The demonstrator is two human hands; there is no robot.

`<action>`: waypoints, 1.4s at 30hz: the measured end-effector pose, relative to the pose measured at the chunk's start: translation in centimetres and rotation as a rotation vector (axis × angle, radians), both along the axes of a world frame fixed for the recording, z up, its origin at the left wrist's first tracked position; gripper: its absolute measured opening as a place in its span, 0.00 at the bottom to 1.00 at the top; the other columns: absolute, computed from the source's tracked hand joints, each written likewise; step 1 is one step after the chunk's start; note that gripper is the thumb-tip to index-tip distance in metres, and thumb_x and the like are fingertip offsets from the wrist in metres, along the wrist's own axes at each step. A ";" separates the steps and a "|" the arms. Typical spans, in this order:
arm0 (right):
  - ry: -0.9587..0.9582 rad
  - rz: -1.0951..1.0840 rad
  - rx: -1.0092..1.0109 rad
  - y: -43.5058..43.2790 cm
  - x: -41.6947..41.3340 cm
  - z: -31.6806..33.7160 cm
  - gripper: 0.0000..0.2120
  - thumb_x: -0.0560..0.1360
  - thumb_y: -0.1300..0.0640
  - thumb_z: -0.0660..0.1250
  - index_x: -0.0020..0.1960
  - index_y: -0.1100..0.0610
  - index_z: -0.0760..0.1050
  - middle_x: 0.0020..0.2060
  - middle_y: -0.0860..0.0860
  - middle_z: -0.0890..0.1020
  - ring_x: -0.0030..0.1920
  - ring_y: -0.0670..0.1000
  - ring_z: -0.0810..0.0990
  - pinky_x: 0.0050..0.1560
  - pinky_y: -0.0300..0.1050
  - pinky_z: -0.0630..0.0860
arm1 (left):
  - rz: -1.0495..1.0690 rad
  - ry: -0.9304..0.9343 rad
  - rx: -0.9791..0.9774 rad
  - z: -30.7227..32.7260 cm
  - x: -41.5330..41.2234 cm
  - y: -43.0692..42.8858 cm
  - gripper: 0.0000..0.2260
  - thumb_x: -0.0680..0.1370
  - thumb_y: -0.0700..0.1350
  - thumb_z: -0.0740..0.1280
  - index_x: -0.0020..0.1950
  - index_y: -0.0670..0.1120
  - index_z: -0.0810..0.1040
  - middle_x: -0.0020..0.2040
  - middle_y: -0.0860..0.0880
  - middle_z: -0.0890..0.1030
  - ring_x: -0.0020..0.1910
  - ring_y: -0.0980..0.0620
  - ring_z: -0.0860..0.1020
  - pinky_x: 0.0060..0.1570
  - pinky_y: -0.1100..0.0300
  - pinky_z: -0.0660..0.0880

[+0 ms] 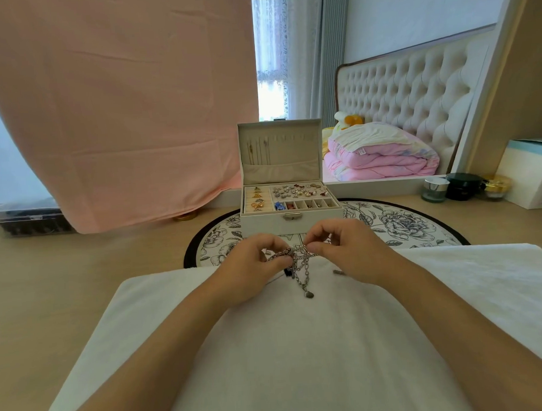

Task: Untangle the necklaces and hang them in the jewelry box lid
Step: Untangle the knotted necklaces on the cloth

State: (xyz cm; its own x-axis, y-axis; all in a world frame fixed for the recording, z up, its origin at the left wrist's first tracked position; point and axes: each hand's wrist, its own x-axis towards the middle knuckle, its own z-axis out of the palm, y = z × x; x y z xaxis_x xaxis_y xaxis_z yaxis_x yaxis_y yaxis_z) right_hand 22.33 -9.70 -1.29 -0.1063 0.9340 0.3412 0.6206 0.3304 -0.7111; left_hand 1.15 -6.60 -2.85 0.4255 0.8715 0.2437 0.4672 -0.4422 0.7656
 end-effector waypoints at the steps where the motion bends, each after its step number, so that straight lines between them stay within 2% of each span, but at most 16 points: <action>1: -0.004 -0.005 0.011 0.0 0.0 0.0 0.06 0.75 0.57 0.74 0.45 0.46 0.83 0.37 0.41 0.82 0.26 0.41 0.69 0.29 0.33 0.70 | 0.001 -0.023 -0.002 0.0 0.0 0.0 0.02 0.78 0.46 0.72 0.50 0.52 0.83 0.34 0.64 0.80 0.27 0.62 0.69 0.32 0.69 0.67; 4: -0.030 0.000 0.033 -0.1 0.1 0.3 0.10 0.73 0.59 0.75 0.40 0.44 0.81 0.31 0.37 0.78 0.26 0.42 0.67 0.30 0.33 0.68 | -0.022 -0.054 -0.009 0.1 0.0 0.0 0.04 0.77 0.44 0.74 0.49 0.53 0.84 0.42 0.56 0.84 0.30 0.60 0.71 0.37 0.66 0.71; 6: -0.056 0.019 0.064 -0.1 0.3 0.3 0.16 0.72 0.62 0.76 0.35 0.42 0.80 0.35 0.38 0.79 0.29 0.42 0.69 0.35 0.34 0.68 | -0.062 -0.073 -0.049 0.2 0.1 -0.2 0.05 0.78 0.42 0.72 0.49 0.51 0.85 0.39 0.55 0.84 0.30 0.61 0.73 0.37 0.69 0.70; 9: -0.115 0.019 0.071 0.1 0.5 0.0 0.17 0.72 0.64 0.73 0.35 0.41 0.84 0.43 0.37 0.81 0.37 0.41 0.77 0.40 0.34 0.69 | -0.099 -0.186 -0.214 0.5 0.1 -0.5 0.08 0.81 0.39 0.67 0.51 0.48 0.85 0.33 0.54 0.81 0.26 0.56 0.66 0.28 0.67 0.65; 12: -0.087 -0.009 -0.004 -0.1 -0.3 -0.1 0.08 0.69 0.51 0.68 0.38 0.40 0.85 0.46 0.35 0.82 0.38 0.44 0.78 0.44 0.46 0.77 | -0.052 -0.226 -0.260 0.8 0.2 -0.7 0.07 0.81 0.40 0.68 0.50 0.49 0.85 0.38 0.52 0.85 0.26 0.55 0.69 0.27 0.66 0.67; 14: 0.010 0.006 -0.056 -0.3 -1.1 -0.1 0.05 0.67 0.43 0.75 0.39 0.43 0.86 0.45 0.37 0.83 0.40 0.42 0.79 0.48 0.46 0.78 | -0.031 -0.201 -0.238 0.9 0.4 -1.0 0.06 0.80 0.42 0.69 0.50 0.50 0.85 0.35 0.53 0.85 0.25 0.55 0.71 0.29 0.65 0.68; 16: 0.088 0.012 -0.112 -0.2 -1.4 -0.3 0.07 0.67 0.46 0.80 0.39 0.47 0.87 0.44 0.40 0.85 0.44 0.42 0.82 0.51 0.46 0.79 | -0.009 -0.181 -0.216 0.8 0.6 -1.0 0.05 0.80 0.43 0.69 0.50 0.50 0.85 0.33 0.54 0.84 0.25 0.55 0.72 0.30 0.64 0.69; 18: 0.126 -0.008 -0.162 0.0 -1.5 -0.5 0.03 0.70 0.51 0.79 0.42 0.49 0.87 0.43 0.45 0.87 0.48 0.49 0.84 0.54 0.50 0.80 | 0.015 -0.135 -0.167 0.8 0.6 -0.9 0.05 0.80 0.44 0.69 0.50 0.52 0.85 0.37 0.55 0.86 0.26 0.55 0.74 0.31 0.62 0.71; 20: 0.129 -0.053 -0.178 0.3 -1.4 -0.9 0.01 0.71 0.52 0.78 0.43 0.47 0.87 0.41 0.49 0.87 0.46 0.53 0.84 0.52 0.52 0.80 | 0.050 -0.008 -0.037 0.6 0.5 -0.6 0.05 0.79 0.46 0.70 0.47 0.55 0.83 0.38 0.57 0.85 0.27 0.59 0.75 0.33 0.59 0.75; 23: 0.081 -0.093 -0.172 0.5 -1.1 -1.1 0.02 0.73 0.51 0.75 0.41 0.46 0.86 0.34 0.46 0.83 0.35 0.47 0.79 0.43 0.47 0.77 | 0.136 0.146 0.084 0.4 0.7 -0.6 0.03 0.76 0.49 0.71 0.45 0.58 0.81 0.36 0.58 0.82 0.27 0.63 0.73 0.32 0.63 0.69; 28: -0.198 -0.185 -0.081 0.0 -1.5 -0.5 0.06 0.75 0.46 0.70 0.39 0.43 0.81 0.34 0.40 0.79 0.40 0.45 0.77 0.45 0.44 0.74 | 0.217 0.313 0.056 0.6 1.1 -0.9 0.04 0.76 0.53 0.67 0.43 0.55 0.77 0.36 0.56 0.79 0.34 0.56 0.75 0.35 0.61 0.69; 31: -0.118 -0.151 -0.123 -0.3 -1.9 -0.3 0.09 0.77 0.49 0.68 0.40 0.49 0.81 0.28 0.41 0.77 0.31 0.42 0.73 0.38 0.41 0.70 | 0.162 0.179 -0.109 0.7 1.0 -0.7 0.08 0.77 0.49 0.64 0.40 0.49 0.76 0.33 0.55 0.75 0.33 0.53 0.71 0.38 0.57 0.68; 33: 0.140 -0.025 -0.264 -0.5 -2.2 -0.1 0.11 0.80 0.53 0.65 0.44 0.57 0.80 0.27 0.46 0.76 0.29 0.45 0.71 0.36 0.42 0.68 | 0.154 0.044 -0.236 1.0 1.0 -0.7 0.09 0.78 0.49 0.63 0.41 0.48 0.78 0.33 0.51 0.75 0.35 0.52 0.70 0.38 0.57 0.66; 36: 0.415 0.162 -0.400 -0.8 -2.0 0.1 0.08 0.81 0.56 0.65 0.47 0.57 0.80 0.29 0.53 0.75 0.31 0.49 0.71 0.34 0.40 0.67 | 0.159 -0.173 -0.399 1.2 0.6 -0.2 0.10 0.78 0.51 0.63 0.47 0.48 0.81 0.36 0.48 0.79 0.36 0.51 0.70 0.37 0.59 0.65; 40: 0.189 0.192 -0.450 -1.0 -1.4 0.4 0.09 0.77 0.58 0.71 0.38 0.53 0.80 0.31 0.51 0.75 0.32 0.49 0.70 0.34 0.40 0.67 | -0.045 -0.385 -0.570 1.1 0.5 -0.6 0.18 0.67 0.54 0.68 0.51 0.45 0.78 0.42 0.47 0.76 0.38 0.52 0.70 0.39 0.56 0.63; 42: 0.095 0.135 -0.435 -1.1 -1.3 0.4 0.08 0.75 0.57 0.72 0.37 0.56 0.80 0.31 0.51 0.75 0.31 0.48 0.70 0.32 0.40 0.67 | -0.143 -0.411 -0.594 1.0 0.7 -1.1 0.17 0.69 0.51 0.66 0.54 0.43 0.74 0.45 0.45 0.73 0.36 0.53 0.70 0.38 0.57 0.63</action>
State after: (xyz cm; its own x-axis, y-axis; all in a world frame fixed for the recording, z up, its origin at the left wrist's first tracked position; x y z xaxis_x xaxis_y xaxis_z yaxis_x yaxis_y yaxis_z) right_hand 21.01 -10.83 -0.88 -0.2237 0.9725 -0.0652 0.5177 0.0619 -0.8533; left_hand 1.88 -7.70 -1.87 0.5207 0.8492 -0.0881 0.0599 0.0666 0.9960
